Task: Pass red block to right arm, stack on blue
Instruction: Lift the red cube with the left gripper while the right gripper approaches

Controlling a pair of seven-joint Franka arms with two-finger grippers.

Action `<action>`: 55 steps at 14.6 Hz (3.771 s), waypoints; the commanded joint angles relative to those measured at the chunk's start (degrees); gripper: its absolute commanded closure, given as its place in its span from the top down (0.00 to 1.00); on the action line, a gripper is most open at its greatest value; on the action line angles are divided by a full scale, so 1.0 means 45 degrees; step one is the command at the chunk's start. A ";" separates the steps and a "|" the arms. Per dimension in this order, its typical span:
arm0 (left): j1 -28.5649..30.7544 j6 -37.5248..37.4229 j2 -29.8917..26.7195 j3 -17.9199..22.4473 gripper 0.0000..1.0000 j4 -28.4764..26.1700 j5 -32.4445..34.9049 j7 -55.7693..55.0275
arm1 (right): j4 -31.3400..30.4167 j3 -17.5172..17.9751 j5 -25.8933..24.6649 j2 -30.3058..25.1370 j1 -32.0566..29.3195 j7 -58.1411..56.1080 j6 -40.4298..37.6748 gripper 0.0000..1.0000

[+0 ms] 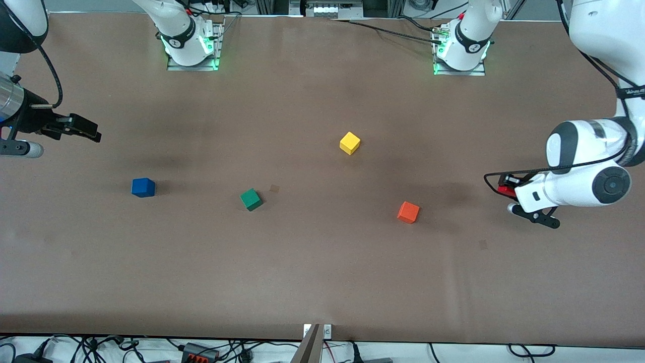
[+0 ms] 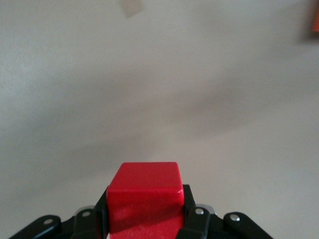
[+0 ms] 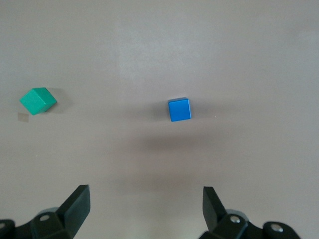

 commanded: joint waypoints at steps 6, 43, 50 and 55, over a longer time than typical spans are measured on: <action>-0.0128 -0.4354 -0.0277 -0.1593 0.06 0.3343 -0.0671 0.2996 | -0.0120 0.0028 0.4691 0.1132 0.0303 -0.0228 -0.0923 1.00; -0.0889 1.0000 -0.0162 -0.9175 0.01 0.1489 -1.7900 1.7297 | 0.1363 0.0243 2.1436 0.5978 0.3058 -0.3899 -0.0884 1.00; -0.0909 1.0020 -0.0162 -0.9175 0.01 0.1469 -1.7900 1.7316 | 0.1714 0.0243 2.2277 0.6192 0.3840 -0.3548 0.0229 1.00; -0.0909 1.0001 -0.0142 -0.9175 0.01 0.1489 -1.7900 1.7316 | 0.2027 0.0243 2.2335 0.6271 0.4230 -0.3489 0.0698 1.00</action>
